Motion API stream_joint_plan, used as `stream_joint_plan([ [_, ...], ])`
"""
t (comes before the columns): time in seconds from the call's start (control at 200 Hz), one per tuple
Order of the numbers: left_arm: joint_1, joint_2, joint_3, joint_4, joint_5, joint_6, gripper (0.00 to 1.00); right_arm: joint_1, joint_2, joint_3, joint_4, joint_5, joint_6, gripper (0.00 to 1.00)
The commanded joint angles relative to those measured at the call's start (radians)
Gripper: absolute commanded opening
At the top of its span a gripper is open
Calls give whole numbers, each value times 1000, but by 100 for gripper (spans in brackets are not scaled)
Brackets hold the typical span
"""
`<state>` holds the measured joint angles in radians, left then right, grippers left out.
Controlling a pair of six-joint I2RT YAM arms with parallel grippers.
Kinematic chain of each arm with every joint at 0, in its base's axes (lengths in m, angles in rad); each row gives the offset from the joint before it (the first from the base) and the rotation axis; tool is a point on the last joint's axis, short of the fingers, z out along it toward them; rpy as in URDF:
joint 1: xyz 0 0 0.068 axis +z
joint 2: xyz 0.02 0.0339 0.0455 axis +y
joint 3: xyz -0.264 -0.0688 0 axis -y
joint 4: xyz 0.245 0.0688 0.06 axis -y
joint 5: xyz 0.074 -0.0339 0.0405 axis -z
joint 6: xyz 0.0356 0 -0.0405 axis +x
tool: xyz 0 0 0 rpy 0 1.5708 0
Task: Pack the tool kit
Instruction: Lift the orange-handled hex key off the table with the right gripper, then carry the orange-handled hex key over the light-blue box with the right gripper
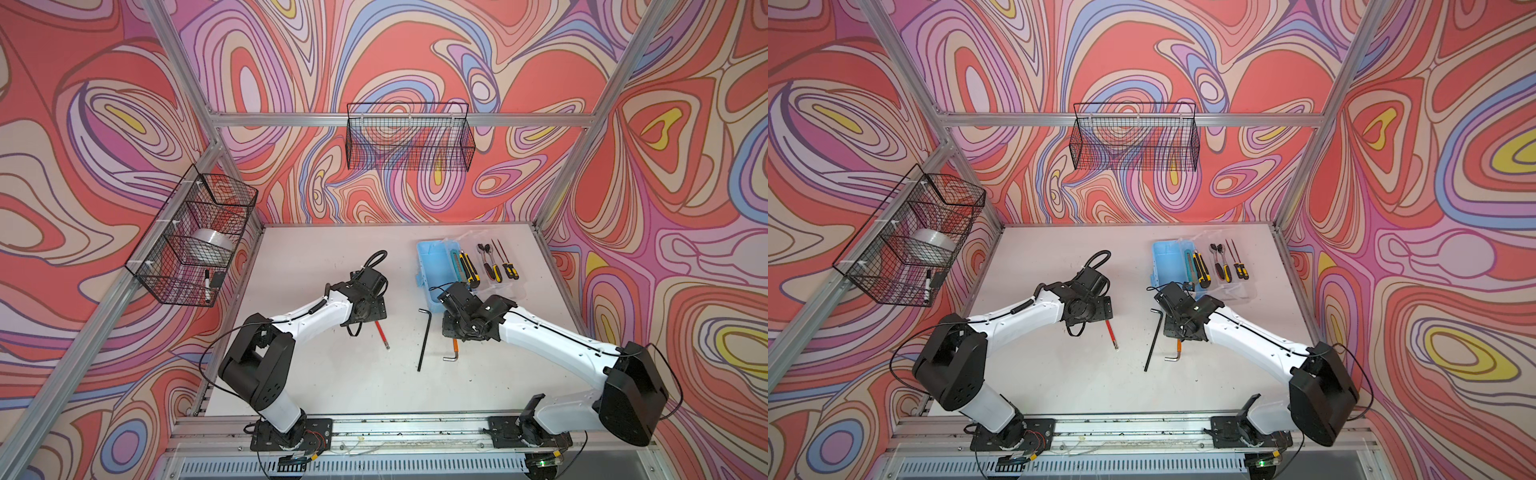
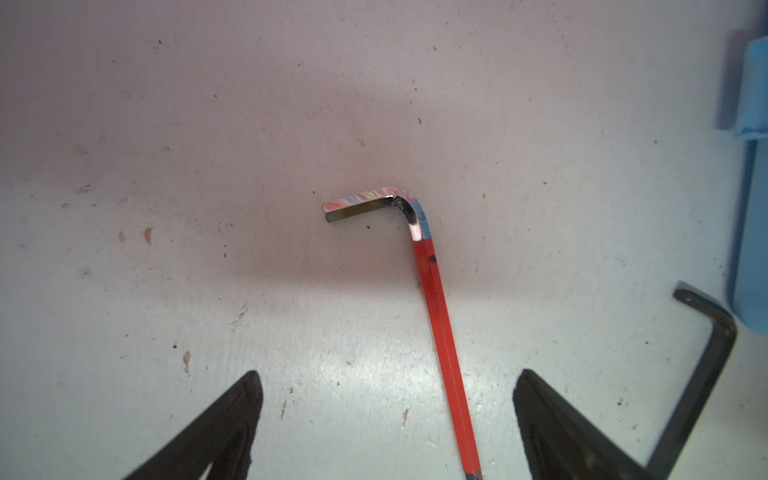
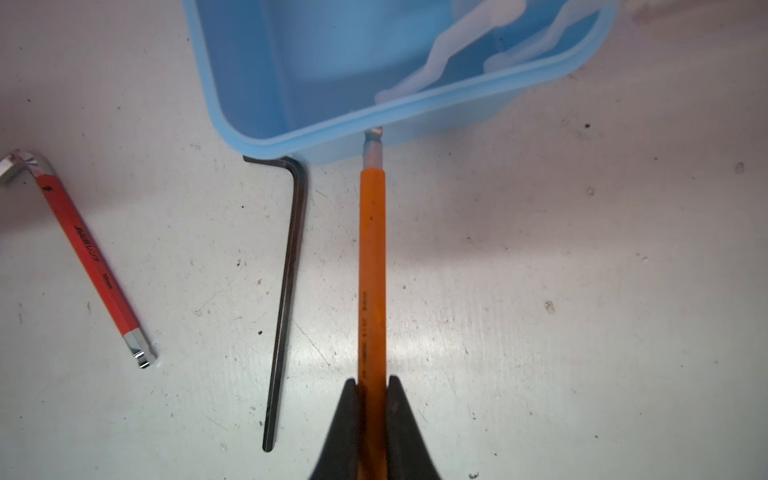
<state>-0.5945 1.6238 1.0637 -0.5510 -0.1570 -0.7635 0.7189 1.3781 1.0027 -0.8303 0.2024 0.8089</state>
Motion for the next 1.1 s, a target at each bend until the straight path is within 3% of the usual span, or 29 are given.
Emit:
stream_joint_plan([
  [0.0, 5, 0, -1, -36, -6, -8, 95, 5, 6, 54, 11, 28, -34, 0],
  [0.24, 5, 6, -9, -27, 2, -10, 95, 5, -14, -68, 73, -48, 33, 0],
  [0.511, 5, 10, -15, -17, 13, -14, 95, 8, -45, -107, 57, -51, 47, 0],
  [1.091, 5, 13, -26, -3, 33, -19, 94, 64, -42, 61, -41, 38, 18, 0],
])
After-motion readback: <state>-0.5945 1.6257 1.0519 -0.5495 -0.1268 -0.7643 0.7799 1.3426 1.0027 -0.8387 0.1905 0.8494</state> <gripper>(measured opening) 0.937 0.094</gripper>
